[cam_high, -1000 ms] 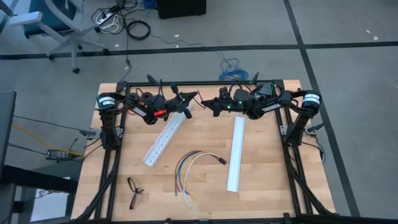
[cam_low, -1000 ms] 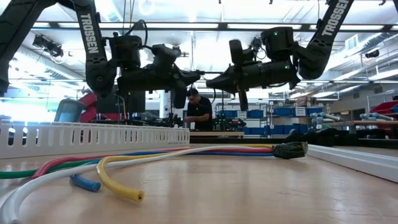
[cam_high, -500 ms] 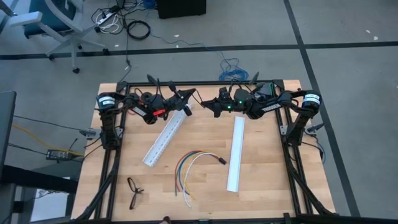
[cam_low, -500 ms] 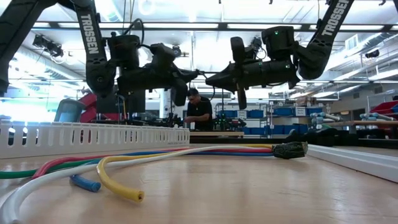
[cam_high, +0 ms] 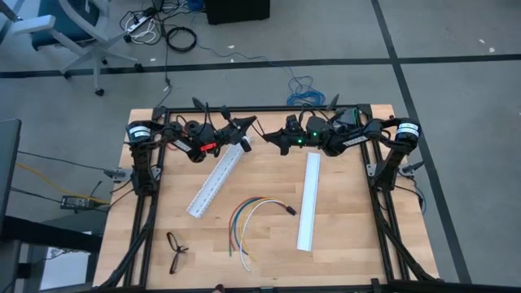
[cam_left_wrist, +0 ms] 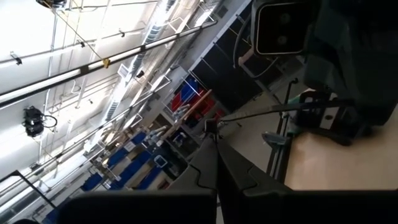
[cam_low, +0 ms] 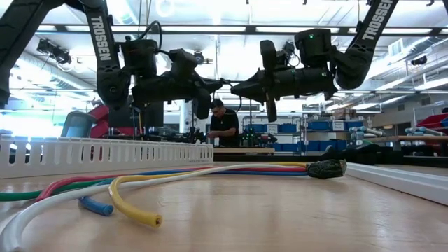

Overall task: Ziptie cables
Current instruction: Wrap the cable wires together using the black zip tie

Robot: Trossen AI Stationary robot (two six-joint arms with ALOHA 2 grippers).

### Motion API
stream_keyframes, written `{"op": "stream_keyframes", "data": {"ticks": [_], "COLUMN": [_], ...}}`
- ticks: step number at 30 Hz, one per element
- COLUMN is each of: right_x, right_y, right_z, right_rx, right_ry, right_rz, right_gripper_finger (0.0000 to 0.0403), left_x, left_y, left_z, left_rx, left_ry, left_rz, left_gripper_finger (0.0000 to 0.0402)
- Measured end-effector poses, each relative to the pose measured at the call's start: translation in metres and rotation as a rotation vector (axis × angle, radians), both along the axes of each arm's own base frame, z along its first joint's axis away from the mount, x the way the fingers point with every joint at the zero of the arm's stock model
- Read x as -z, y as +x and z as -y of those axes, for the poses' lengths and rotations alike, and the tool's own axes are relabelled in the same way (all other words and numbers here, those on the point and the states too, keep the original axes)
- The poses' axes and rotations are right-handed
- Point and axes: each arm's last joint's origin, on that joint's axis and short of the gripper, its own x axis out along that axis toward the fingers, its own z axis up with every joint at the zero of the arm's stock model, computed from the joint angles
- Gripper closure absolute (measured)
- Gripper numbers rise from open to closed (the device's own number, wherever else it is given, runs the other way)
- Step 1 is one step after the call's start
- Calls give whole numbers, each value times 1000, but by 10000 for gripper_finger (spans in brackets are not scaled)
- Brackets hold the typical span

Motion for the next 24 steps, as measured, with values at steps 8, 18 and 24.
{"op": "stream_keyframes", "data": {"ticks": [8,18,24], "right_x": [0,2,3], "right_y": [0,0,0], "right_z": [1,1,1], "right_rx": [17,23,25], "right_ry": [6,42,54], "right_rz": [1,-13,-20], "right_gripper_finger": [403,403,403], "left_x": [0,0,0], "left_y": [1,1,1], "left_z": [1,2,2], "left_rx": [55,67,86], "left_ry": [-8,-5,2], "left_rz": [6,0,-5], "left_gripper_finger": [400,400,400]}}
